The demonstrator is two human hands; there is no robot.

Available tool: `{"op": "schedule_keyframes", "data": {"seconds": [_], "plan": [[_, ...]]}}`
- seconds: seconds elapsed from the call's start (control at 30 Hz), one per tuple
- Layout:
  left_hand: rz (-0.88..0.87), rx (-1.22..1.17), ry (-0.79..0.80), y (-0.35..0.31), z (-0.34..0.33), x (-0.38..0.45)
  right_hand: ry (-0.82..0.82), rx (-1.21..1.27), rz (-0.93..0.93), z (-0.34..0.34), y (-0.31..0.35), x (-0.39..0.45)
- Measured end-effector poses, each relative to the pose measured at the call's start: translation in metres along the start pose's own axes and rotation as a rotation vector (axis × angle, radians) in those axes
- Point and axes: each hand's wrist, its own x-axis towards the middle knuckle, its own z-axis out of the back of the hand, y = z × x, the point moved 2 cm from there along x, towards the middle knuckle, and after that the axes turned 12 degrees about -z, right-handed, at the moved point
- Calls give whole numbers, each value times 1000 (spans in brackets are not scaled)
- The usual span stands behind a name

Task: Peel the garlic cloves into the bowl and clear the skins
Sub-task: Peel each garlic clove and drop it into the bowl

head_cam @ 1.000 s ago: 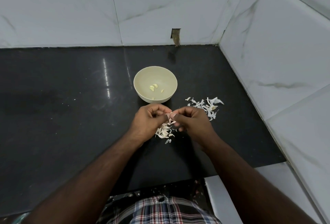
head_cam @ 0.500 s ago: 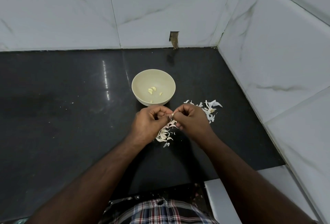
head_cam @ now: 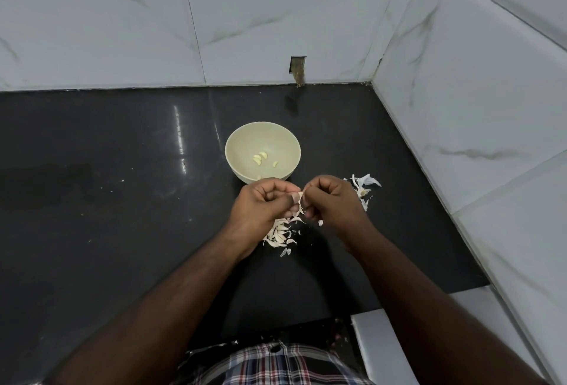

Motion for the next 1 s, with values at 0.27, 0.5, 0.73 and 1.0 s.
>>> {"op": "schedule_keyframes", "data": {"seconds": [0.27, 0.5, 0.73, 1.0], "plan": [[162, -163, 3, -1, -1, -2, -205, -416, -37, 41, -16, 13], [279, -212, 27, 0, 0, -2, -55, -392, 183, 30, -1, -4], [294, -242, 39, 1, 4, -1, -46, -470, 244, 16, 3, -7], [93, -53, 21, 0, 4, -1, -106, -447, 216, 2, 0, -7]]}}
